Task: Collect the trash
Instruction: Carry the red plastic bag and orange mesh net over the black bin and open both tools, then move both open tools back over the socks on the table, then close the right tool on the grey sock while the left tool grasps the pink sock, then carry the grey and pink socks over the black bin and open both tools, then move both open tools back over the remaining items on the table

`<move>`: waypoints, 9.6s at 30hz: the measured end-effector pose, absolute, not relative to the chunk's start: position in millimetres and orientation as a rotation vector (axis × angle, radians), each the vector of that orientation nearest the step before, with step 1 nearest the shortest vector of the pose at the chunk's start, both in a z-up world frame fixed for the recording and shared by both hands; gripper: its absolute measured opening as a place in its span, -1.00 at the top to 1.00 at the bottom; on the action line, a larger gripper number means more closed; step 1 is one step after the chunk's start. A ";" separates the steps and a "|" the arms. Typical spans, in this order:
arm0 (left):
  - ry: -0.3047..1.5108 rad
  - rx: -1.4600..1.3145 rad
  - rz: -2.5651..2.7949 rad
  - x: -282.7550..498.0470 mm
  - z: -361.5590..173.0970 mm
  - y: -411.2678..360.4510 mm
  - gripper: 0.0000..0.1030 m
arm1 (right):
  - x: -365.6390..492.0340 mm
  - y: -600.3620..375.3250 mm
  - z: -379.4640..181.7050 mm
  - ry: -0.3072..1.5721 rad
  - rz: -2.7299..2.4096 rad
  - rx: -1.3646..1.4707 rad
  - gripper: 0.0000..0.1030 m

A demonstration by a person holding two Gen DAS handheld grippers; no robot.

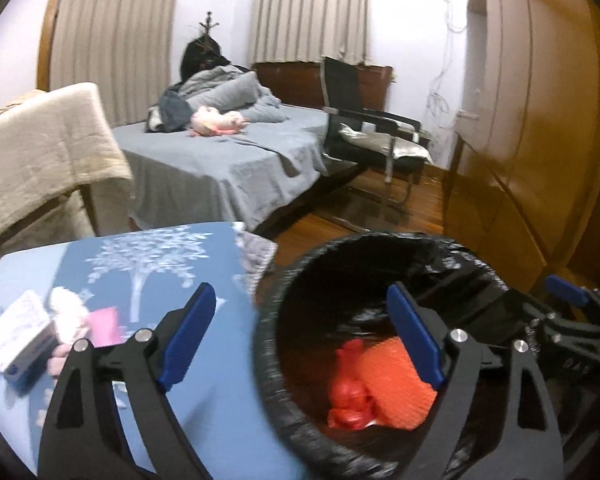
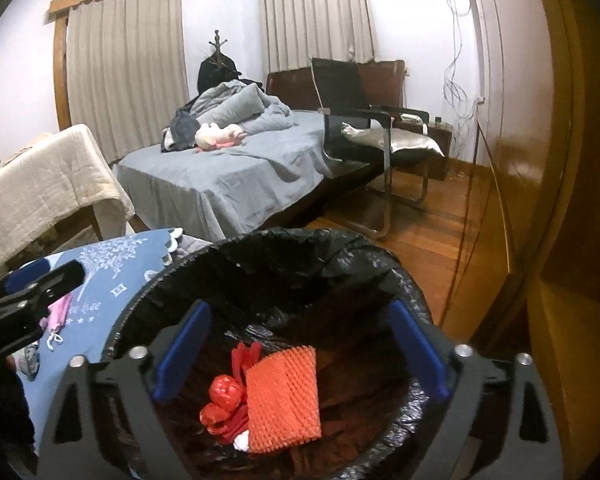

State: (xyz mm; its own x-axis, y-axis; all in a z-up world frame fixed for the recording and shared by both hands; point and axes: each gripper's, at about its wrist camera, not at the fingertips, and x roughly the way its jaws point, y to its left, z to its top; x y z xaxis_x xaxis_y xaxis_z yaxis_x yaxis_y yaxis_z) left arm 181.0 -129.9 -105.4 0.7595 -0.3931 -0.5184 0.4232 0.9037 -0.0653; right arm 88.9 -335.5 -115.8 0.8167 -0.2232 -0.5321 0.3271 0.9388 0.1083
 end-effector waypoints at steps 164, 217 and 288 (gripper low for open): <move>0.603 -0.055 -0.114 138.5 -90.5 46.2 0.37 | 125.1 -142.4 -87.9 0.579 0.202 0.124 0.31; 0.525 0.056 -0.454 135.1 -72.5 -133.1 0.37 | 84.1 -300.0 -78.8 0.513 -0.111 0.170 0.31; 0.635 0.002 0.015 209.2 -149.0 120.8 -0.51 | 191.1 -122.6 -131.0 0.613 0.133 0.092 -0.89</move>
State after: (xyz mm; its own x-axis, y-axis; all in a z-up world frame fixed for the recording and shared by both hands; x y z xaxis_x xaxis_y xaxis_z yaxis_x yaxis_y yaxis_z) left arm 209.2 120.8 -149.0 0.8050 0.0142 -0.5930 -0.0129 0.9999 0.0064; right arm 191.1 -122.6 -131.0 0.8097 0.1513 -0.5670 -0.0968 0.9874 0.1251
